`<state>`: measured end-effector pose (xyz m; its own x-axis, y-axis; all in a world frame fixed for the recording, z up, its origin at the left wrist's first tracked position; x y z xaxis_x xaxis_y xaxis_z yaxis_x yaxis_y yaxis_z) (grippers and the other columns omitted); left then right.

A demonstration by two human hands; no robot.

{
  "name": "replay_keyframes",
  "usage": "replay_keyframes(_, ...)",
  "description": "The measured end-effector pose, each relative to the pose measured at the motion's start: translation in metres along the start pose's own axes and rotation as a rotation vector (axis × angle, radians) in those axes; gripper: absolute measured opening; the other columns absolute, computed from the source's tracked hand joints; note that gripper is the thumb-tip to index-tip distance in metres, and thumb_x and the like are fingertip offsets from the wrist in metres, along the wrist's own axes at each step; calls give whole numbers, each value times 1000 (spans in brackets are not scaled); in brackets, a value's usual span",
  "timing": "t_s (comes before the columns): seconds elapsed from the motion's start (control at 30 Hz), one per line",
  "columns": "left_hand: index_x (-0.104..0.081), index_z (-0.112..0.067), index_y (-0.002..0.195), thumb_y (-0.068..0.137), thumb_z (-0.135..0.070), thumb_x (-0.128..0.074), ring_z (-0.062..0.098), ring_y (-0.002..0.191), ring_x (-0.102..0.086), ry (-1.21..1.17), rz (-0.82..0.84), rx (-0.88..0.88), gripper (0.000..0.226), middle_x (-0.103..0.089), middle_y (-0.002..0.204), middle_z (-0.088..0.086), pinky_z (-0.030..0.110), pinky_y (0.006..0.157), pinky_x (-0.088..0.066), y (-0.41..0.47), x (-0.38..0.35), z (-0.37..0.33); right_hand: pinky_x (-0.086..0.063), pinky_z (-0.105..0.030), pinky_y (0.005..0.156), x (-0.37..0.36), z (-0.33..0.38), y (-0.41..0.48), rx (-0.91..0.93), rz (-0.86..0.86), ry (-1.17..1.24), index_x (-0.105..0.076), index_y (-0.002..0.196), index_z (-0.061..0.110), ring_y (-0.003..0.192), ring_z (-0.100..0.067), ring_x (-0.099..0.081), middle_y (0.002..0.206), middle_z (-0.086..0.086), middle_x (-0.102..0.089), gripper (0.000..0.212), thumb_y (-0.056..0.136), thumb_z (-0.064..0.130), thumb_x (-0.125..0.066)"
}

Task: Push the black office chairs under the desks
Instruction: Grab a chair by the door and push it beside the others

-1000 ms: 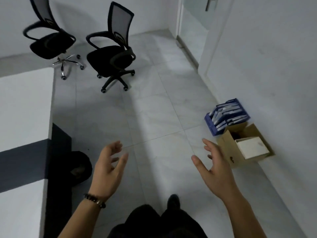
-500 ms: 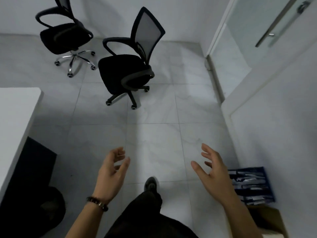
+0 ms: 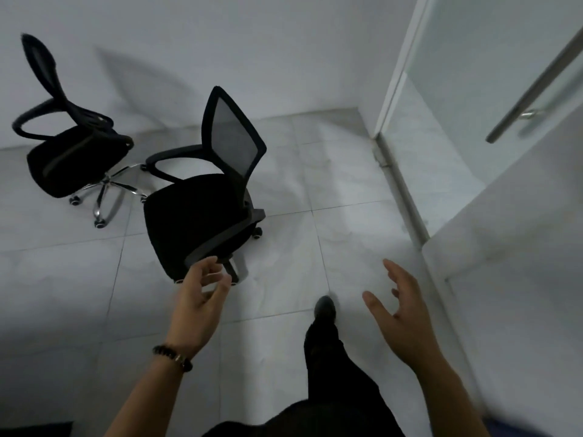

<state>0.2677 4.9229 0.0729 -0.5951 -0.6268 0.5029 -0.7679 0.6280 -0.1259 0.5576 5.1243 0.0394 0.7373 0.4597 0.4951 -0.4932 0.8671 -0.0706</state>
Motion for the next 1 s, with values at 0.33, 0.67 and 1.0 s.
replay_keyframes(0.33,-44,-18,131,91,-21,-58,5,107,-55,-71,-187,83,43,-53,117,-8,12,73,-45,249,-17,-98,-38,-38,110,-16,127,361,240,255,-83,-35,146,32,135,-3,-37,148,14,-37,63,90,33,-64)
replay_keyframes(0.67,-42,-16,136,90,-18,-59,4,105,-54,-215,-274,364,49,-52,117,-7,23,86,-49,453,-81,-41,-41,-36,108,-147,155,606,296,538,-184,-38,143,36,128,3,-42,139,19,-41,60,90,28,-66)
replay_keyframes(1.0,-43,-20,133,91,-22,-57,3,103,-54,-254,-613,493,44,-54,115,-8,13,76,-44,589,-30,-58,-42,-33,106,-311,273,771,546,984,-285,-38,142,38,127,-1,-44,138,16,-45,55,92,34,-62)
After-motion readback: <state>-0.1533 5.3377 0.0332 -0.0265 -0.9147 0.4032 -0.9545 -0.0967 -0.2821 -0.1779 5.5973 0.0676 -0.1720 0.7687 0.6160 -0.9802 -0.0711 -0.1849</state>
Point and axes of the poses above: each hand's wrist, its own y-axis towards the middle knuckle, its own x-axis out of the back of the hand, z = x × y, the point moved 9 cm from there along y, towards the middle knuckle
